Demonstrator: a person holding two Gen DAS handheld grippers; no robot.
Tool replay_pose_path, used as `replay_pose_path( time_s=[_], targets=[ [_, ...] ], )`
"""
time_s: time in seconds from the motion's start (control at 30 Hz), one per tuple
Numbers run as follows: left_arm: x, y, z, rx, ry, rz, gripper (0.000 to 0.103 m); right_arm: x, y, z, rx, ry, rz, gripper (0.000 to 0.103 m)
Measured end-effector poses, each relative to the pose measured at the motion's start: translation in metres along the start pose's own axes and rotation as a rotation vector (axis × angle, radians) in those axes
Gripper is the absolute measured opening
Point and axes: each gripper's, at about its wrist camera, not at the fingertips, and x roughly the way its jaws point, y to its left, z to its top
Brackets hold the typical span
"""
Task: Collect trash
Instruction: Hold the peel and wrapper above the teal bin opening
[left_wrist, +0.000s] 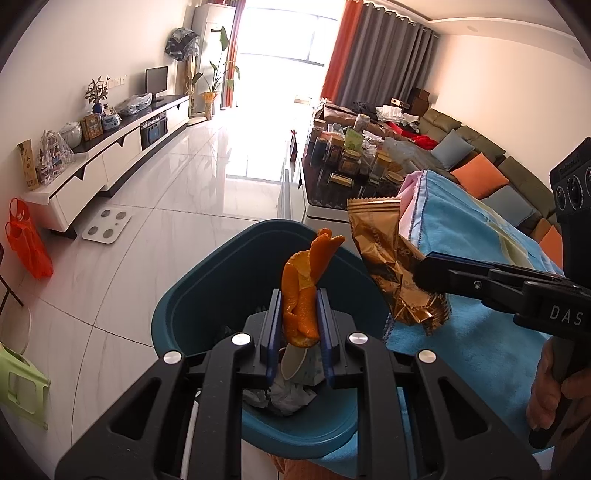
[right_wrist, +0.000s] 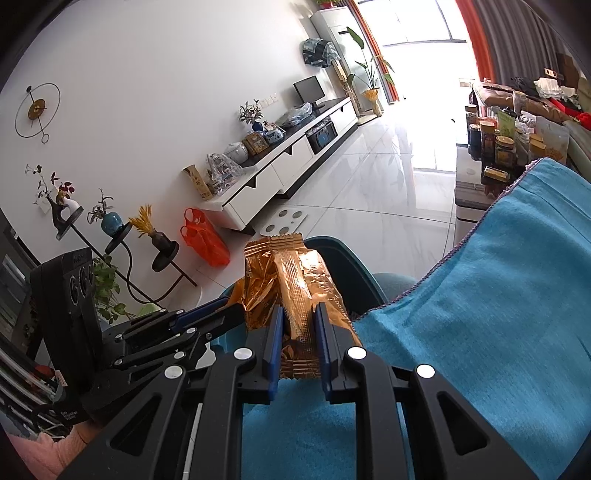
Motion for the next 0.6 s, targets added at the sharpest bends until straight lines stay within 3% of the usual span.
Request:
replay_pose_path(
  time_s=[0.6],
  targets=[
    [0.019, 0.003, 0.002, -0.019, 0.028, 0.007, 0.018, 0.016, 0.009, 0.007, 0.006, 0.039, -0.025, 0.016]
  ],
)
